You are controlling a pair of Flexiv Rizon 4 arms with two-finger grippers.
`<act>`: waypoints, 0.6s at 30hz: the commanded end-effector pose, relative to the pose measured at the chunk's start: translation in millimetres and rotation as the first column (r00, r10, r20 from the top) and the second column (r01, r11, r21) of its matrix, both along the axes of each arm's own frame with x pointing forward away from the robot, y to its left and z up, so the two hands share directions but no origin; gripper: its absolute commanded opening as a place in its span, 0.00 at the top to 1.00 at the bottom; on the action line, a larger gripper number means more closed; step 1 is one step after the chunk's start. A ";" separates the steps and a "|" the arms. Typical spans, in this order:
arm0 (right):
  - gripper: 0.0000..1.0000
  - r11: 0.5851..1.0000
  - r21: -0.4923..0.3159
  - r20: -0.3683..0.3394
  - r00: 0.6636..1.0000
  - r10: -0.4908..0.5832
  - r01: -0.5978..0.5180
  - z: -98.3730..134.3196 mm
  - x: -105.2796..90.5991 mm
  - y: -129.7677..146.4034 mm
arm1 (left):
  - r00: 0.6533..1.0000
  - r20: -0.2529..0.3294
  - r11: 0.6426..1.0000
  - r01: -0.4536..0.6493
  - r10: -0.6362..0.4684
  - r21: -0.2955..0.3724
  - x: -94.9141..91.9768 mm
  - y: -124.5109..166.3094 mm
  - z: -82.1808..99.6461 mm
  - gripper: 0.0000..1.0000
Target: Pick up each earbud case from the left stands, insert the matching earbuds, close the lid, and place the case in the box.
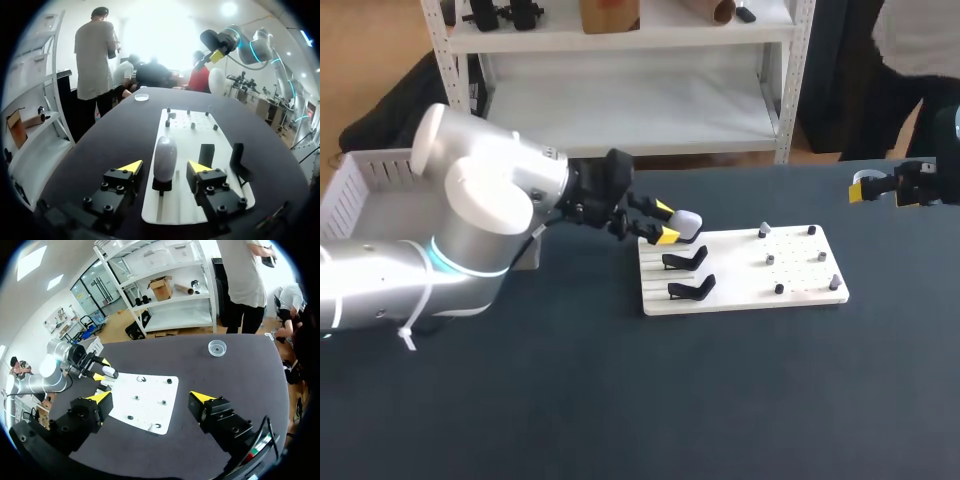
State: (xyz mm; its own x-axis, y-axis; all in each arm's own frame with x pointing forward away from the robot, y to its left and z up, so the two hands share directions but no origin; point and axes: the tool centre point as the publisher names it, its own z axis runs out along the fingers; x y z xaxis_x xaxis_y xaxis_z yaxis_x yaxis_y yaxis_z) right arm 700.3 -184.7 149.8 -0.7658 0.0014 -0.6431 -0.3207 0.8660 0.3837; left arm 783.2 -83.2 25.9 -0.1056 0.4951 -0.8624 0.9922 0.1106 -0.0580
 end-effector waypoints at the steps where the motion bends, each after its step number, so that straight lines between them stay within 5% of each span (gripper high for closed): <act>1: 0.00 1.000 0.001 0.000 1.000 0.003 -0.003 -0.1 0.3 -0.5 | 1.000 -0.009 1.000 0.009 -0.010 -0.012 6.3 -3.5 -4.4 0.44; 18: 0.00 1.000 0.001 0.000 1.000 0.003 -0.003 -0.1 0.3 -0.5 | 0.999 -0.028 0.999 0.025 -0.026 -0.029 9.5 -10.1 -10.8 0.52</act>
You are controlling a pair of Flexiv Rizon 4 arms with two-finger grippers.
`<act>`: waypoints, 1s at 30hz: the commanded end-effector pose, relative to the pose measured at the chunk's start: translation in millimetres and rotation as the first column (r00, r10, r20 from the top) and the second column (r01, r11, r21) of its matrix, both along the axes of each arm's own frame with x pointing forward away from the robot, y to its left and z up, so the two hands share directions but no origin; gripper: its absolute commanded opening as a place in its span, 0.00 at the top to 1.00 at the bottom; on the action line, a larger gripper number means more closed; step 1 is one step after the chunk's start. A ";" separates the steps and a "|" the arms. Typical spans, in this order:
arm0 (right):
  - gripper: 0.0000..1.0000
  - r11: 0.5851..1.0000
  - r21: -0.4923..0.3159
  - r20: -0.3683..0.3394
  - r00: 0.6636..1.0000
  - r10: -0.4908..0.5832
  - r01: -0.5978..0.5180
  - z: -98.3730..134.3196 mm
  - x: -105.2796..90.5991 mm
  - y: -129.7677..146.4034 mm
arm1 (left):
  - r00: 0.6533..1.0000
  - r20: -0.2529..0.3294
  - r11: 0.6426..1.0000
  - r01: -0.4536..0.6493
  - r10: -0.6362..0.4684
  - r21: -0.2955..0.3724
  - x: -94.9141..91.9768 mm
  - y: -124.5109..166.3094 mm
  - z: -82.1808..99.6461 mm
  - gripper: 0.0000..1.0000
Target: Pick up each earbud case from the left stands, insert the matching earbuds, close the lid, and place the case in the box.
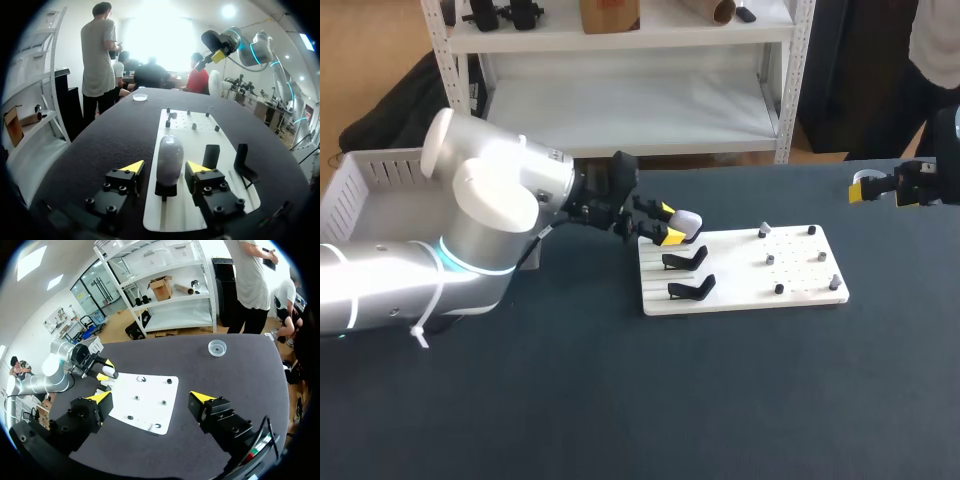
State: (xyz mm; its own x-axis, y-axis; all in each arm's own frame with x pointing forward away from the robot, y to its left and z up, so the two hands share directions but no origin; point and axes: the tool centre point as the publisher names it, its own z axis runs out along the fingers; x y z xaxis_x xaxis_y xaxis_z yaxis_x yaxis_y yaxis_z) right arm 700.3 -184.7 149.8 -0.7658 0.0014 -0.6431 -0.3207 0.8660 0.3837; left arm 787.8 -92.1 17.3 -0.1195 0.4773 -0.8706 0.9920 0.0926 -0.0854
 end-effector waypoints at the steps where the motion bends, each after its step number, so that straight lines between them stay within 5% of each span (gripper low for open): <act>1: 0.00 1.000 0.001 0.000 1.000 0.003 -0.003 -0.1 0.3 -0.5 | 1.000 -0.004 1.000 0.010 -0.011 -0.009 4.8 -1.3 -2.4 0.56; 3: 0.00 1.000 0.001 0.000 1.000 0.003 -0.003 -0.1 0.3 -0.5 | 1.000 -0.005 1.000 0.010 -0.010 -0.011 4.8 -1.3 -2.6 0.62; 5: 0.00 1.000 0.001 0.000 1.000 0.003 -0.003 -0.1 0.3 -0.5 | 1.000 -0.006 1.000 0.008 -0.008 -0.013 4.7 -1.3 -2.7 0.80; 11: 0.00 1.000 0.001 0.000 1.000 0.003 -0.003 -0.1 0.3 -0.5 | 1.000 -0.007 1.000 0.015 -0.015 -0.015 4.2 -0.9 -2.4 1.00; 17: 0.00 1.000 0.001 0.000 1.000 0.003 -0.003 -0.1 0.3 -0.5 | 0.999 0.016 0.999 0.033 -0.033 -0.028 -0.4 0.4 5.3 1.00; 30: 0.00 1.000 0.001 0.000 1.000 0.003 -0.003 -0.1 0.3 -0.5 | 0.977 0.197 0.997 0.069 -0.075 0.039 -18.8 -1.1 65.7 1.00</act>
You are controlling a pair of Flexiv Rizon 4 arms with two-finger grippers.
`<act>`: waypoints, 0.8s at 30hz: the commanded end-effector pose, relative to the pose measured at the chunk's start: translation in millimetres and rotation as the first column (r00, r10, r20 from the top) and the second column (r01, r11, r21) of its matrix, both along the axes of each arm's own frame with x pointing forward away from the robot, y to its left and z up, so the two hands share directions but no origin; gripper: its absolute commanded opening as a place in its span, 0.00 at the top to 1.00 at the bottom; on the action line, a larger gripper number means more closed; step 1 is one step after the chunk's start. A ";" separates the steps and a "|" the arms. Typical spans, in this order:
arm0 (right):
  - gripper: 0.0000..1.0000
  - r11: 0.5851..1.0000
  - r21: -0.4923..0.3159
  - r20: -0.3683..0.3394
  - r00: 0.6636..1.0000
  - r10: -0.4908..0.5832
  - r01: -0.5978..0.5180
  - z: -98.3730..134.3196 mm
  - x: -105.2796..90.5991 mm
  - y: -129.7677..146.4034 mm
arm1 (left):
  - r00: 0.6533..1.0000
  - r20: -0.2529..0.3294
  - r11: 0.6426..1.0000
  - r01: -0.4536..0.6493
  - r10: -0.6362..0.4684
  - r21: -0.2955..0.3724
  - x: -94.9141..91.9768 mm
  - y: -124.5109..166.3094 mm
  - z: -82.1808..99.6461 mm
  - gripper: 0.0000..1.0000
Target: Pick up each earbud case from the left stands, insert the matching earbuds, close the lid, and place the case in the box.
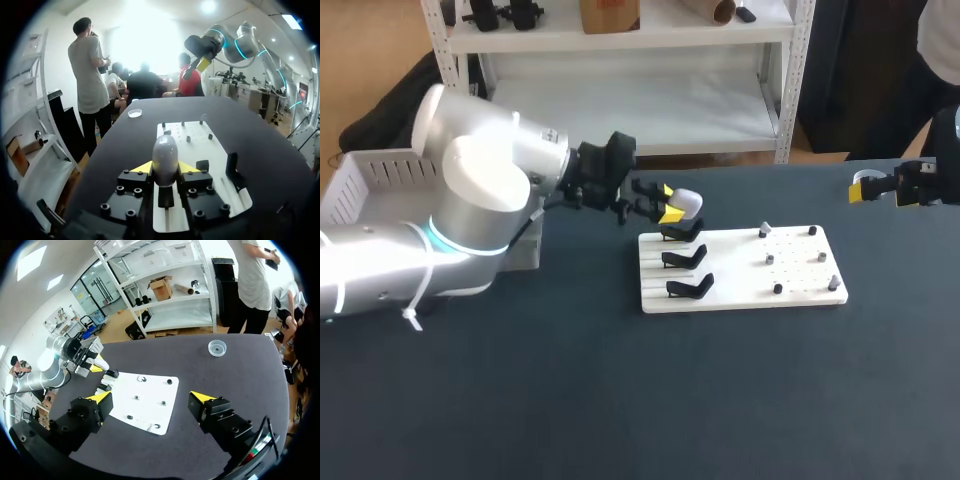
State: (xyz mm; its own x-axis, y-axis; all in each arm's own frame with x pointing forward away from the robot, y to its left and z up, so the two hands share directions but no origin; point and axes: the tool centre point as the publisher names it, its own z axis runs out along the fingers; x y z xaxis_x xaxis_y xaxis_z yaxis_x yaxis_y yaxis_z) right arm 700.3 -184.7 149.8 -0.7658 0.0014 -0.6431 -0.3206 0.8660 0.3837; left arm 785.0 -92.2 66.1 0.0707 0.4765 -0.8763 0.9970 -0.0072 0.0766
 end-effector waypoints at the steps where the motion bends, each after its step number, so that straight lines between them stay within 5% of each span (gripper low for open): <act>1: 0.00 1.000 0.001 0.000 1.000 0.003 -0.003 -0.1 0.3 -0.5 | 0.999 0.046 0.999 -0.029 0.027 0.033 -16.9 -3.5 19.9 1.00; 11: 0.00 0.994 -0.021 0.025 0.994 0.105 -0.104 -7.2 4.6 72.3 | 0.986 0.165 0.997 -0.036 0.024 0.071 -34.0 -23.8 47.0 1.00; 24: 0.00 0.974 0.011 -0.012 0.974 0.226 -0.226 -21.7 0.8 130.4 | 0.973 0.229 0.999 0.007 -0.014 0.033 -37.1 -36.4 66.9 1.00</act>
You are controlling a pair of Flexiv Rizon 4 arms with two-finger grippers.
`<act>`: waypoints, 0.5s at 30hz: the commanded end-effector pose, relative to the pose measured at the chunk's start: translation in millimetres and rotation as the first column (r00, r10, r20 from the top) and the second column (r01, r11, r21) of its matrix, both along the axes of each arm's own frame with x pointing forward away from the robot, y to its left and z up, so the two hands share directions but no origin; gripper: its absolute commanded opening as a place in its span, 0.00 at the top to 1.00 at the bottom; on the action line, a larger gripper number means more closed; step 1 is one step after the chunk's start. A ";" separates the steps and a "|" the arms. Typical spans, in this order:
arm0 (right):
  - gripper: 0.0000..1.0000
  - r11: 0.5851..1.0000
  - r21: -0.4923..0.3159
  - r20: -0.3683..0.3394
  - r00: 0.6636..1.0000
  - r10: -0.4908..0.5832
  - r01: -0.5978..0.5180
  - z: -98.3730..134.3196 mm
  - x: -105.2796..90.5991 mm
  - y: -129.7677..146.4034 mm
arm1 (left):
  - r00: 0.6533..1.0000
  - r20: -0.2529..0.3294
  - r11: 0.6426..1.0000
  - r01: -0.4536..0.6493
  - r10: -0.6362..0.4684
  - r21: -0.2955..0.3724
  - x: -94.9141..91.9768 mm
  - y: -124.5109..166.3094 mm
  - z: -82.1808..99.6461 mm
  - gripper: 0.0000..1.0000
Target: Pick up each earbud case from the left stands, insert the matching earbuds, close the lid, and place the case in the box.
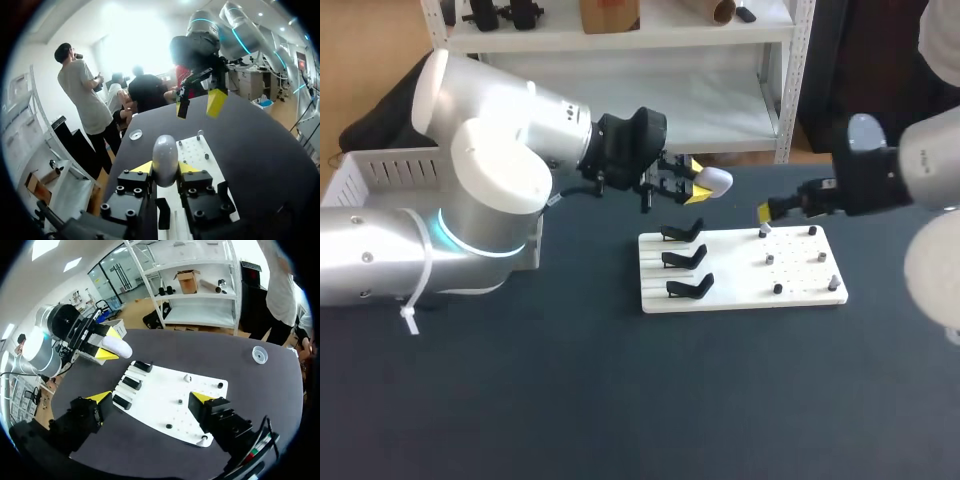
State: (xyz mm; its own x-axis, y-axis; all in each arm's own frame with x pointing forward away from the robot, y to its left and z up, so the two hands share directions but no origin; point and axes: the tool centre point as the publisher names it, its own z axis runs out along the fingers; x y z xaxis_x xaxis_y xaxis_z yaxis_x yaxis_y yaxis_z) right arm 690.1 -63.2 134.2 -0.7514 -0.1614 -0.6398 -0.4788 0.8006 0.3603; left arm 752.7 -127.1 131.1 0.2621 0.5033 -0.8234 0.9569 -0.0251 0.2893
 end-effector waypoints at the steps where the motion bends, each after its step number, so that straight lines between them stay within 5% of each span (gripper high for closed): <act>1: 0.00 0.998 0.039 -0.015 0.999 0.043 -0.043 -5.9 11.3 11.5 | 1.000 0.016 1.000 0.001 -0.001 -0.001 -5.9 -2.7 2.4 1.00; 15: 0.00 0.996 0.036 -0.021 0.997 0.076 -0.075 -5.1 20.3 25.0 | 0.999 0.011 0.999 0.053 -0.053 -0.001 -17.1 -22.7 -3.1 1.00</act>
